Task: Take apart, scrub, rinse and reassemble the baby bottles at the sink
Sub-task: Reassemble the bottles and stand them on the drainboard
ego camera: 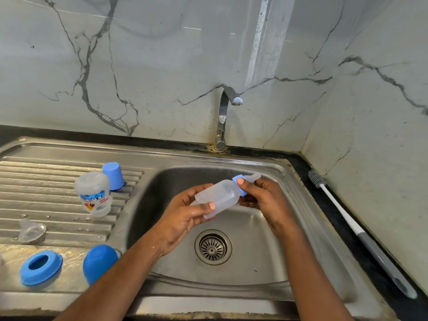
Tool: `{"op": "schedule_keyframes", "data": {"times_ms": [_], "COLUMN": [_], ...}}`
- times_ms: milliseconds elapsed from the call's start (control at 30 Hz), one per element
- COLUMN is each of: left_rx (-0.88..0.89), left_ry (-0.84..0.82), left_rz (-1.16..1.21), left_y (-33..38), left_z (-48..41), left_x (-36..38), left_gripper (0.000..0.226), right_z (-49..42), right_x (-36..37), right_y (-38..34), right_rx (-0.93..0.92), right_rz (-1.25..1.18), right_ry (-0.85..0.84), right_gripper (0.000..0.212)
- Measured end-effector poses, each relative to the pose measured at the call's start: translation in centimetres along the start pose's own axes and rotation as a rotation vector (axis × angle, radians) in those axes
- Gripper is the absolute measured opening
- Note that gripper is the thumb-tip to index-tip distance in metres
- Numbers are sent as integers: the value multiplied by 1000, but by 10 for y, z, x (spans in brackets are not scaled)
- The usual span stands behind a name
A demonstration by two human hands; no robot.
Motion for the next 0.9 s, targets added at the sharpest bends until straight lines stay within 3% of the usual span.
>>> {"op": "schedule_keyframes", "data": {"times_ms": [133,200,433,600,733,900], "left_rx": [96,128,407,316,301,288], "left_ry": [-22,-28,212,186,180,157], "left_rz": [-533,-680,-1093,-924,-834,-842], "left_y": [-5,-9,5,-1,-3,-6], "left_z": [-1,0,6,3,-1,-2], "left_x": [0,2,7,4,1,1], "left_gripper": [72,69,71,72,71,70], "right_z": [0,0,7,14,14,12], "right_x": [6,11,17,23,18,20], "right_y": [2,3,-9,-18,-19,-18], "right_rx": [28,20,-47,-32,-52,-137], "right_rz": [107,192,454,556,452,220], "right_ry": [-45,-48,89,37,-24,-112], "right_gripper": [34,48,53,52,68,47]}}
Point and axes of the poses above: each hand's wrist, its own z-axis away from the middle knuckle, its own x-axis out of the palm, y = z × x, the point moved 4 cm from there along -z, towards the middle knuckle, and after that the axes turned 2 degrees about -y, right-handed, at the moved point
